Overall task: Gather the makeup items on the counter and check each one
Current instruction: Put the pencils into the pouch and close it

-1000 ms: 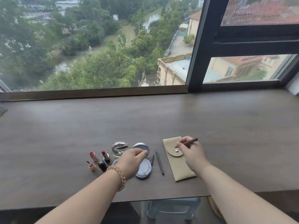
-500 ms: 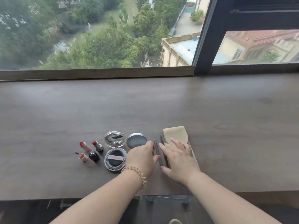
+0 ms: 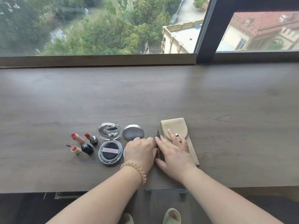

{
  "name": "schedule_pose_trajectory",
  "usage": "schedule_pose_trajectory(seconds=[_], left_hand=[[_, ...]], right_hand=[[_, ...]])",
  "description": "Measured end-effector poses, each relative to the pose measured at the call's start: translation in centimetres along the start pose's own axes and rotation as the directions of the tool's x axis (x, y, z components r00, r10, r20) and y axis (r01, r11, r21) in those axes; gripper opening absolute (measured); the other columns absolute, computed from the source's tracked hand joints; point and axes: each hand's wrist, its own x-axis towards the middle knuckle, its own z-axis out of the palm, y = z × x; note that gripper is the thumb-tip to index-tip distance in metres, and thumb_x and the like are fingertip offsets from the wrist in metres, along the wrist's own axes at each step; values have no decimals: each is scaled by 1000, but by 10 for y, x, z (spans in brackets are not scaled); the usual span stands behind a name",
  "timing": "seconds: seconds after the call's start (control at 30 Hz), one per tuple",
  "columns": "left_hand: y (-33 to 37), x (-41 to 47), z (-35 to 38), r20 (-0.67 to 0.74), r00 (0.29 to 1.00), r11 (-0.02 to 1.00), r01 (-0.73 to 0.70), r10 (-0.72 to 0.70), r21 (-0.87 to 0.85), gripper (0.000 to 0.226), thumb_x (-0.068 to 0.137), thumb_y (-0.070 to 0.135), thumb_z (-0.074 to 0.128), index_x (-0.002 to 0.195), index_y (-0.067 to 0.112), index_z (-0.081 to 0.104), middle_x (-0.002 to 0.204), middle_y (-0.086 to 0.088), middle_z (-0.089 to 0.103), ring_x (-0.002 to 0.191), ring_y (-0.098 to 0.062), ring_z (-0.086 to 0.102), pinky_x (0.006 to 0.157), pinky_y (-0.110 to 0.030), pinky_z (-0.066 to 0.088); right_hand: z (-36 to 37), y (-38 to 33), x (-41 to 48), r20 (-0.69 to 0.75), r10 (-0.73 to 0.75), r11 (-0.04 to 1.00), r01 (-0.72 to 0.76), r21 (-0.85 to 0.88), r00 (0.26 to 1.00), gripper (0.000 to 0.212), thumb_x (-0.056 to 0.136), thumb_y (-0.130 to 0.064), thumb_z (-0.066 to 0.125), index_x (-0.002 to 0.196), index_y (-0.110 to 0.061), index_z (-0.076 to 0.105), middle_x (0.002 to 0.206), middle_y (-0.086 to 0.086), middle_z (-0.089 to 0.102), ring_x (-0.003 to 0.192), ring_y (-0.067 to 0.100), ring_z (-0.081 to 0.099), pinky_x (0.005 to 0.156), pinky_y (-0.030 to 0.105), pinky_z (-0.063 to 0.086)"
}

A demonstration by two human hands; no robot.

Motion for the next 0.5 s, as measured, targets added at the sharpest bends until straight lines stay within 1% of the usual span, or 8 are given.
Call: schedule_pose_trajectory(seconds=[0.13,0.27,0.4,0.5], left_hand=[[1,2,2,7,1000,1000,10,-10,-21,27,89,45,48,101,21,53,103,1,67,102,-22,56,79,-33,42],[-2,2,5,1,1000,999,23,-23,-35,29,88,46,49,105,23,55,104,3,66,103,-21,55,81,-33,42],[-2,-1,4,-14,1000,999,-18,17,-31,26,87,44,50,100,23,58,102,2,64,102,-22,53,82,-34,40],[-3,-3,4,-72,996,998,-50,46,-46,23,81,42,57,91,23,65,91,1,64,94,-23,56,75,-34,41]], right_hand=[[3,-2,-1,-17,40,999,-41,-16,999,66,72,-58,40,122,-23,60,127,-2,63,131,27,46,104,43,19],[5,-2,-2,6,63,998,-63,-19,998,67,71,-60,38,120,-20,63,128,0,62,131,27,46,103,44,20],[6,-5,-3,8,66,997,-66,-27,998,67,72,-59,38,120,-20,64,128,0,62,130,27,47,103,45,21],[7,-9,-1,2,64,998,-64,-16,998,66,73,-59,38,119,-19,64,128,-1,62,129,27,48,102,45,20]])
